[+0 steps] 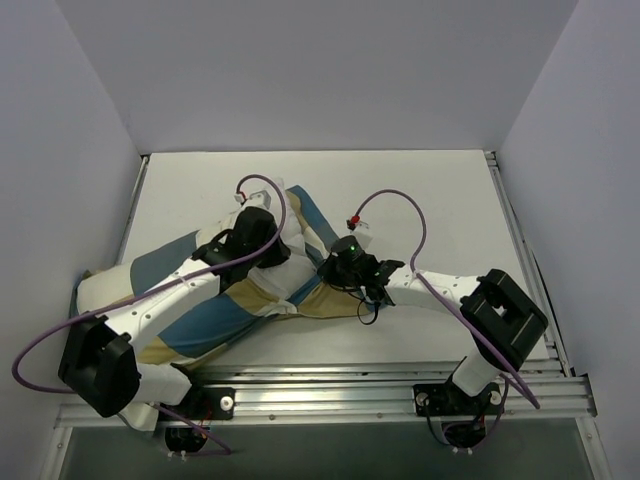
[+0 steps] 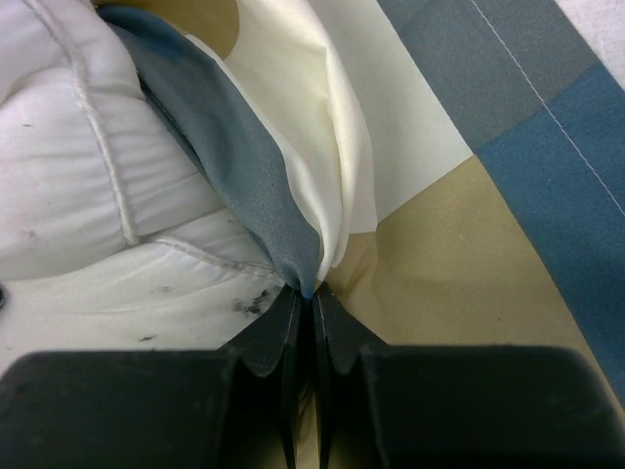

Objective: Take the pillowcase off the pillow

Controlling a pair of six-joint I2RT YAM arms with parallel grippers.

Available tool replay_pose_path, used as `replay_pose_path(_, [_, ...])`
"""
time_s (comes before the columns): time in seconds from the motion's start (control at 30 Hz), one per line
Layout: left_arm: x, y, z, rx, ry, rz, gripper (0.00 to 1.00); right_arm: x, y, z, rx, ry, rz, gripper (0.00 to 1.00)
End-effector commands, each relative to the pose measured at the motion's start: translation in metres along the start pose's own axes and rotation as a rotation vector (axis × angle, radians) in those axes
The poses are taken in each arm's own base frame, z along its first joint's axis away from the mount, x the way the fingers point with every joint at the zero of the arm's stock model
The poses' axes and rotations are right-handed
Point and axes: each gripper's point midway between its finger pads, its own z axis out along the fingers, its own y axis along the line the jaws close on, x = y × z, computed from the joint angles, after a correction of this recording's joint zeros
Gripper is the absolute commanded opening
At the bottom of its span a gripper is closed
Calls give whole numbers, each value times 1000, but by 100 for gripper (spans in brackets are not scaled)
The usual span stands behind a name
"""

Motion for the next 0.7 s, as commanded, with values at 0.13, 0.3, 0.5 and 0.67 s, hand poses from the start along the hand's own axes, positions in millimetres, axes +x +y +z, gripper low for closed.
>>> replay_pose_path(0.13, [-79,25,-59,-76,-233,-110,2,29,-184,-24,605,124,-184,0])
replay_pose_path(0.3, [-98,24,-78,-37,-305,-182,2,30,-195,-25,600,140,-152,0])
replay_pose_path(0.5, [-113,32,-87,-32,-395,-304,2,35,-198,-24,598,154,-149,0])
replay_pose_path(0.67, [-134,40,-100,-26,-507,-399,2,36,-200,-25,591,154,-146,0])
